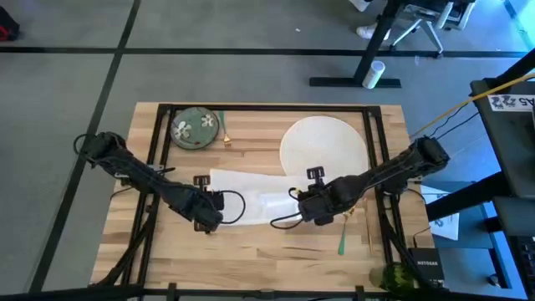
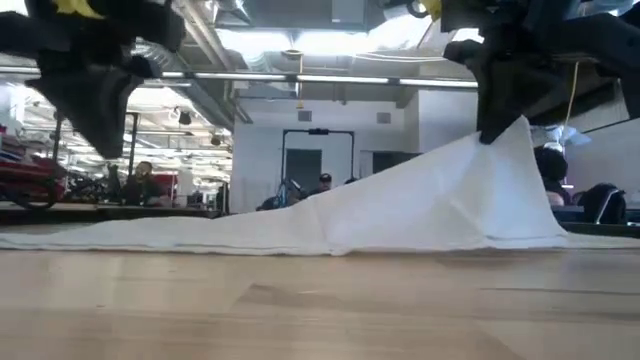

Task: Set table place
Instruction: Fold the white table napkin

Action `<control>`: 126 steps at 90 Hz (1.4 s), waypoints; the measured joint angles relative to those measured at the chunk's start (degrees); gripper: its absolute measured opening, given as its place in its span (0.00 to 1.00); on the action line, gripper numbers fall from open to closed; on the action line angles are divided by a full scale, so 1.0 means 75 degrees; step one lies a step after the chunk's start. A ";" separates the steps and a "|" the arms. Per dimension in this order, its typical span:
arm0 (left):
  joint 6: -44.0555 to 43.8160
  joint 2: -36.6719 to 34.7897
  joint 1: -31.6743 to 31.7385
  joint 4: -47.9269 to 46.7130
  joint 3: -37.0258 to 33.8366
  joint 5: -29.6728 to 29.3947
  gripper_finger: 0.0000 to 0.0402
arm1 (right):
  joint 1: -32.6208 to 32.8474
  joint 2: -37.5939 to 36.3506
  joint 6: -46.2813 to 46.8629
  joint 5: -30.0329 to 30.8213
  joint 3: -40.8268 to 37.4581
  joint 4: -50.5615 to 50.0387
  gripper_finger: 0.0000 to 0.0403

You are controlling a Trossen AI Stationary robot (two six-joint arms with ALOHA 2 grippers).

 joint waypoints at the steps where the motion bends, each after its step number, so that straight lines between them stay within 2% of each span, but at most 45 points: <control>1: 0.0020 0.0000 0.0021 0.0004 -0.0022 0.0010 0.06 | 0.0000 0.0000 0.0000 -0.0005 0.0000 0.0000 0.00; 18: 0.0442 0.0000 0.0436 0.0155 -0.0406 0.0244 0.18 | -0.0006 0.0000 -0.0003 -0.0055 0.0000 0.0012 0.00; 33: 0.1151 0.0000 0.0874 0.0772 -0.0584 0.0576 0.27 | -0.0006 0.0000 -0.0006 -0.0055 0.0000 0.0010 0.00; 58: 0.2217 0.0000 0.1504 0.1498 -0.0604 0.1107 0.37 | -0.0006 0.0000 -0.0024 -0.0079 0.0000 0.0004 0.00; 80: 0.2653 0.0080 0.1911 0.1559 -0.0604 0.1396 0.41 | -0.0006 0.0000 -0.0029 -0.0085 0.0000 0.0001 0.00; 103: 0.2940 0.0640 0.2042 0.1574 -0.0604 0.1611 0.41 | -0.0006 0.0000 -0.0086 -0.0099 0.0000 -0.0007 0.00; 126: 0.2657 0.1092 0.2048 0.1569 -0.0607 0.1611 0.41 | -0.0006 0.0000 -0.0164 -0.0104 0.0000 0.0002 0.00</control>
